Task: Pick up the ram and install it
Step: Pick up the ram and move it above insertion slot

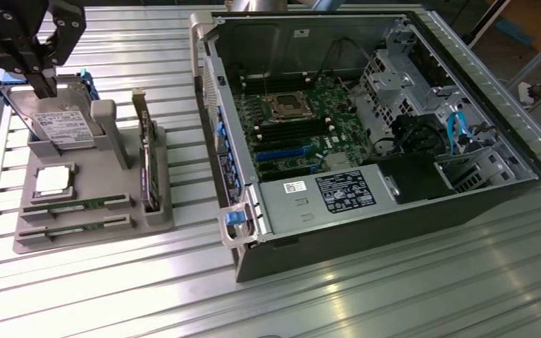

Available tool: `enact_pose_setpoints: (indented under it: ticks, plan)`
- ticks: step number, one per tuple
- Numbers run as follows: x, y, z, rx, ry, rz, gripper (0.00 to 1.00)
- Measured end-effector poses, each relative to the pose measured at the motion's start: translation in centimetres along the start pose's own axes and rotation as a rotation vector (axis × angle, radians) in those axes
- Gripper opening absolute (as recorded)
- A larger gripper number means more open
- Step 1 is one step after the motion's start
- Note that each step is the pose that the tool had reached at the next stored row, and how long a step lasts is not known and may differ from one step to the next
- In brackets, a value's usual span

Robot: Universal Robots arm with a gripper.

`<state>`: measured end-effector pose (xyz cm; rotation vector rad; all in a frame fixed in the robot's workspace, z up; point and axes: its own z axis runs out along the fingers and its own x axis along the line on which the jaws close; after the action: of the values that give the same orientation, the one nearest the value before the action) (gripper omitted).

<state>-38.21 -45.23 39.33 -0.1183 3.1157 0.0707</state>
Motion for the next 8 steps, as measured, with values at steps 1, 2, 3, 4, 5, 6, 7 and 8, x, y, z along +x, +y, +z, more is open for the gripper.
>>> enact_pose_setpoints:
  ticks: [1,2,3,4,5,6,7,8]
  plan:
    - [0.0,0.0,0.0,-0.0003,0.0005,-0.012,0.11]
    - [0.0,0.0,0.0,-0.0006,0.0011,-0.025,0.11]
    - [0.0,0.0,0.0,-0.0008,0.0016,-0.037,0.11]
    - [0.0,0.0,0.0,-0.0011,0.0022,-0.048,0.11]
    - [0.0,0.0,0.0,-0.0014,0.0027,-0.06,0.11]
    - [0.0,0.0,0.0,-0.0017,0.0032,-0.071,0.11]
    - [0.0,0.0,0.0,-0.0021,0.0038,-0.086,0.11]
    - [0.0,0.0,-0.01,-0.0023,0.0044,-0.098,0.11]
